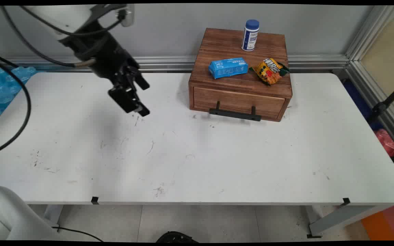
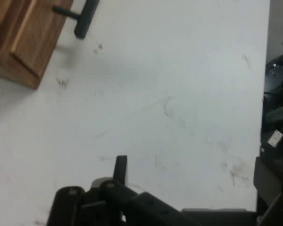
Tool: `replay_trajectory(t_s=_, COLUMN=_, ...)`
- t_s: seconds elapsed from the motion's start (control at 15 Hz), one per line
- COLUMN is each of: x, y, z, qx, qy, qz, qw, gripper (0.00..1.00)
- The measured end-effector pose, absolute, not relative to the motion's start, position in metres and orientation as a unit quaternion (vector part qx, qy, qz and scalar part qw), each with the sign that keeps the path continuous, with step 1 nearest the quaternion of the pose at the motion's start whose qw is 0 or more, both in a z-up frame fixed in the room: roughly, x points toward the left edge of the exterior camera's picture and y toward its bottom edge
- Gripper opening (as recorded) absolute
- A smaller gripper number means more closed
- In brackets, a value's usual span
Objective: Open the drawer
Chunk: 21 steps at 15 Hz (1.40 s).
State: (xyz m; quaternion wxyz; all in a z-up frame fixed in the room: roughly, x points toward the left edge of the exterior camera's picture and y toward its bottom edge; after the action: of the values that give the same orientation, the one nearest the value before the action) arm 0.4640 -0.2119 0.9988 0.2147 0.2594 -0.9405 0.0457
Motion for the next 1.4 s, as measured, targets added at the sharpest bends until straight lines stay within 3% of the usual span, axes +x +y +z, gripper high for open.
replay_trajectory(t_s=1.4, x=0.346, y=-0.306, z=0.912, qx=0.098, qy=-0.963, qz=0.129, qw=0.217, gripper=1.00)
